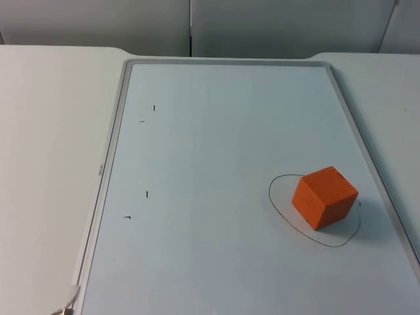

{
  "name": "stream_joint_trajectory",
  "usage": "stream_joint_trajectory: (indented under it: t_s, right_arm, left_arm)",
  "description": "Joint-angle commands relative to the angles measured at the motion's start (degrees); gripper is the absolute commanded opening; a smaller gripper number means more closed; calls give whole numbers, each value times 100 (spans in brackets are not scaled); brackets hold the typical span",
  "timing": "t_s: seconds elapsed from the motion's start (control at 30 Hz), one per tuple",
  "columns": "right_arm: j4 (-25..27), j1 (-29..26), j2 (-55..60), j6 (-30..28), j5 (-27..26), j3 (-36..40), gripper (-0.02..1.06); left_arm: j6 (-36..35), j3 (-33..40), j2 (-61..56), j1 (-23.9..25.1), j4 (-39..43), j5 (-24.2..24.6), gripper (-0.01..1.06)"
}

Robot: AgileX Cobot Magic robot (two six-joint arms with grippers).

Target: Pick up one cube with the left hand and another cube with the right hand. First place the cube in the right hand at the target position, then stack the cube in the left hand on top.

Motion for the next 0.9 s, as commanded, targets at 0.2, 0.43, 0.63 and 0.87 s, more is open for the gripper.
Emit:
stream_joint_trajectory:
  t_s: [0.2, 0.43, 0.63, 0.87]
  right_arm:
    - [119, 20, -2265, -743, 1084, -34, 84]
    - [107, 20, -3079, -873, 1711, 5, 84]
    - [95, 20, -3370, -778, 2150, 5, 84]
    - [95, 20, -3393, -681, 2267, 5, 84]
  left_arm:
    - [1717, -637, 708, -52, -1711, -477, 19]
    - [3041, -1592, 2199, -52, -3070, -456, 2]
    - [3448, -2464, 3509, -615, -3573, -454, 0]
    - [2973, -3717, 5152, -1945, -2820, -625, 0]
